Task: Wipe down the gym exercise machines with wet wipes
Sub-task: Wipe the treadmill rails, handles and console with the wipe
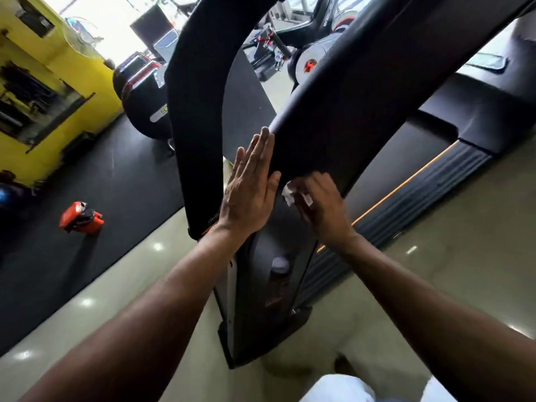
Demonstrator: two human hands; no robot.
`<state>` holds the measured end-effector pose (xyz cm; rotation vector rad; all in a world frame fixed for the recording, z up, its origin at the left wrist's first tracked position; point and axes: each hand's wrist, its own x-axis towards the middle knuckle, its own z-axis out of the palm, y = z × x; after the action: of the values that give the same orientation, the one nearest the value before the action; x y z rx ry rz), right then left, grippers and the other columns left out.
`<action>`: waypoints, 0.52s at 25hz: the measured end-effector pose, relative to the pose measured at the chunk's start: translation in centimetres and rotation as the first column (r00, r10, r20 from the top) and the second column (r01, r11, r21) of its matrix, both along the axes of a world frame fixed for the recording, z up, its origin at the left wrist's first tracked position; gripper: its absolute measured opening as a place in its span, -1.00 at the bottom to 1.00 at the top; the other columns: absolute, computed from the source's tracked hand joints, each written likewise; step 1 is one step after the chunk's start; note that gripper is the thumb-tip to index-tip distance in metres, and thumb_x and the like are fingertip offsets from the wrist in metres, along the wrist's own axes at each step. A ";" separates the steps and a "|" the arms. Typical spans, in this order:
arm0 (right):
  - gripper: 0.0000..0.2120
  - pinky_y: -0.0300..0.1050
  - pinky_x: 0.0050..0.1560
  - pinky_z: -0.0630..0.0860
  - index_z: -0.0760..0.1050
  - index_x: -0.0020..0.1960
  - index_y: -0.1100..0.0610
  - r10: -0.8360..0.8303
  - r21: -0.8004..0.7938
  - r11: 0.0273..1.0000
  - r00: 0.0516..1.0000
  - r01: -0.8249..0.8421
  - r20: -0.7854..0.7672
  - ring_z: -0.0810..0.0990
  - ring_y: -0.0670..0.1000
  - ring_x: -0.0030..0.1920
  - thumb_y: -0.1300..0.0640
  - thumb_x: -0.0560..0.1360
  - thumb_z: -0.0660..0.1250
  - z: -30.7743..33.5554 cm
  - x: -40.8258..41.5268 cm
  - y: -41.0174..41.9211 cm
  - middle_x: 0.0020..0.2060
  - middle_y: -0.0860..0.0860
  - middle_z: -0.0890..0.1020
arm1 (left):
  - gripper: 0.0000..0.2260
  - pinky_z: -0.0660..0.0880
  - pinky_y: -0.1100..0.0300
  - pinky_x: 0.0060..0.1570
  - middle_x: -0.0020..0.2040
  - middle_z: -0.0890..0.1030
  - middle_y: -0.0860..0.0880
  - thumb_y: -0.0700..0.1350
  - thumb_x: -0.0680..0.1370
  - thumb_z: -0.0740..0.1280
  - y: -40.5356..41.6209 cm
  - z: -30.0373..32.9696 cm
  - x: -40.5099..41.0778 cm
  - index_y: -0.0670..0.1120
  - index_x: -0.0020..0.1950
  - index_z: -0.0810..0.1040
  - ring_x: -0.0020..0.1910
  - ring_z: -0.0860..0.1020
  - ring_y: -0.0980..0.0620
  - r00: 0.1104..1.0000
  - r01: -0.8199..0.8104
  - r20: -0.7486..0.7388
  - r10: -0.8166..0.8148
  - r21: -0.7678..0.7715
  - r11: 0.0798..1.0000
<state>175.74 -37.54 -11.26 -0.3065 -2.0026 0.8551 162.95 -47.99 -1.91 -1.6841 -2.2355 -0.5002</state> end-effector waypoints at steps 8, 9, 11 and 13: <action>-0.95 0.03 -0.02 0.51 0.61 0.03 0.18 -0.053 -0.053 0.997 0.995 0.049 -0.083 0.58 0.14 -0.06 0.22 0.58 0.39 3.5 2.8 10.1 -0.08 0.09 0.62 | -0.44 0.16 -0.03 0.62 0.68 0.16 -0.14 -0.10 0.69 0.16 2.8 0.0 2.3 -0.21 0.67 0.12 0.65 0.18 -0.04 0.958 -0.183 -0.219 0.185 0.028 0.983; -0.93 0.03 -0.03 0.50 0.61 0.04 0.17 0.025 0.000 1.000 0.998 -0.025 -0.057 0.57 0.14 -0.07 0.25 0.57 0.39 2.7 2.5 8.8 -0.08 0.08 0.61 | -0.44 0.17 -0.03 0.62 0.68 0.16 -0.14 -0.10 0.69 0.17 2.8 -0.1 2.4 -0.21 0.67 0.12 0.65 0.18 -0.05 0.954 -0.192 -0.229 0.195 0.036 0.981; -0.88 0.07 -0.04 0.51 0.61 0.08 0.14 0.164 0.025 0.986 0.986 -0.165 0.036 0.57 0.13 -0.06 0.25 0.56 0.38 0.7 1.8 5.8 -0.06 0.05 0.61 | -0.45 0.19 -0.04 0.61 0.68 0.17 -0.14 -0.09 0.71 0.15 2.7 -0.3 2.5 -0.21 0.67 0.13 0.65 0.19 -0.06 0.949 -0.197 -0.241 0.203 0.048 0.979; -0.85 0.12 -0.07 0.52 0.60 0.07 0.10 0.244 -0.034 0.970 0.963 -0.241 0.113 0.57 0.11 -0.07 0.27 0.53 0.41 -1.0 1.3 3.7 -0.08 0.01 0.60 | -0.47 0.21 -0.06 0.60 0.67 0.18 -0.15 -0.05 0.73 0.10 2.8 -0.4 2.4 -0.23 0.67 0.15 0.65 0.20 -0.07 0.946 -0.195 -0.251 0.203 0.057 0.979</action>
<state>177.06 -33.83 -12.24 -0.1245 -2.1715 1.0305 165.33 -45.16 -2.30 -1.3973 -2.1634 -0.2510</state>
